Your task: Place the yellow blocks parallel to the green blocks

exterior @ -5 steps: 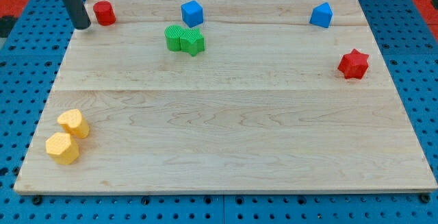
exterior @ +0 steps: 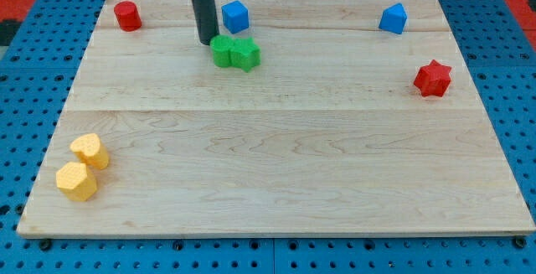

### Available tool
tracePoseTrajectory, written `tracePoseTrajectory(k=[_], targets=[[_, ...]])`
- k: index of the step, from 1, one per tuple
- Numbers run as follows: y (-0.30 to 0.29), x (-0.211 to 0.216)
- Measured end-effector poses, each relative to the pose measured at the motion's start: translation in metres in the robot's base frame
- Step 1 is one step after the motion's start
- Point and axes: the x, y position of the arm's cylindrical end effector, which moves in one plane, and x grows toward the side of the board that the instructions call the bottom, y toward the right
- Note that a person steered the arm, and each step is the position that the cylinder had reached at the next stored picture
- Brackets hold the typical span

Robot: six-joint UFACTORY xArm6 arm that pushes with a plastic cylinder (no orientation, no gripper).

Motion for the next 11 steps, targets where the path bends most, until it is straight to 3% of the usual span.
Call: tracePoseTrajectory(k=[2,3,4,6,10,11], targets=[[0.036,0.130],[0.025,0.234],[-0.035,0.285],[-0.130,0.282],[-0.147,0.193],[-0.135,0.201]])
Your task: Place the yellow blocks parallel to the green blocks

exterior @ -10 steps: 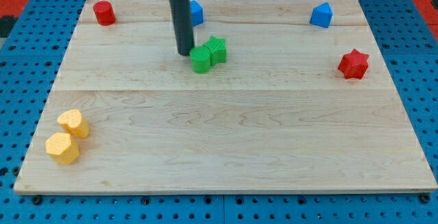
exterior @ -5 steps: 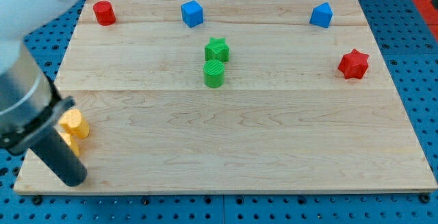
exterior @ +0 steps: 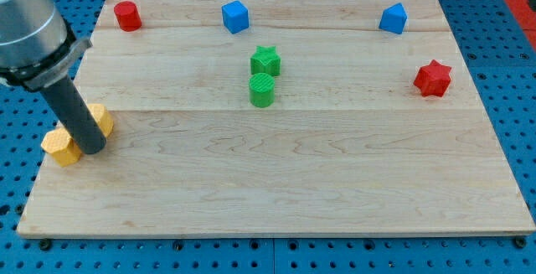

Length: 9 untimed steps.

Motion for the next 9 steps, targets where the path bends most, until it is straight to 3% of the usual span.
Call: tracePoseTrajectory(k=[1,2,3,4,5,6,7,9], targets=[[0.017,0.062],[-0.025,0.041],[-0.025,-0.005],[-0.013,-0.018],[-0.004,0.043],[-0.073,0.037],[-0.086,0.002],[-0.037,-0.076]])
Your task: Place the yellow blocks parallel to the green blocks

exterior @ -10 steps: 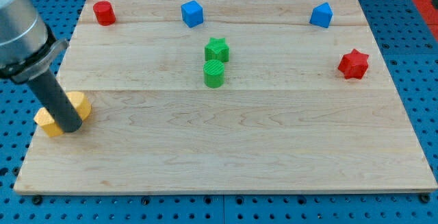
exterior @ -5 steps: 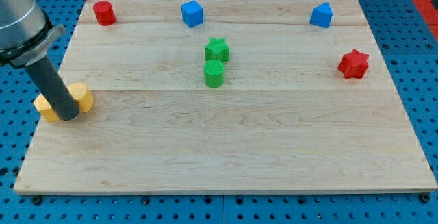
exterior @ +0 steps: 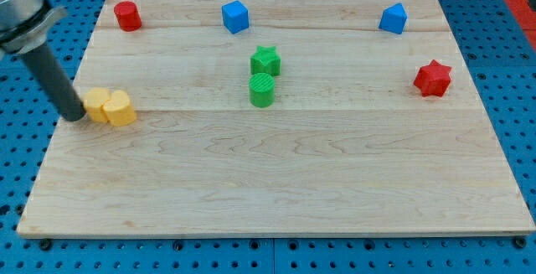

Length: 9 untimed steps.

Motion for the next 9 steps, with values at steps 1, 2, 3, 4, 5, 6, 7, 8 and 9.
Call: tracePoseTrajectory(k=[1,2,3,4,5,6,7,8,9], targets=[[0.022,-0.022],[0.025,0.031],[0.063,0.036],[0.114,0.036],[0.137,0.010],[0.106,-0.006],[0.071,-0.007],[0.058,-0.016],[0.060,-0.030]])
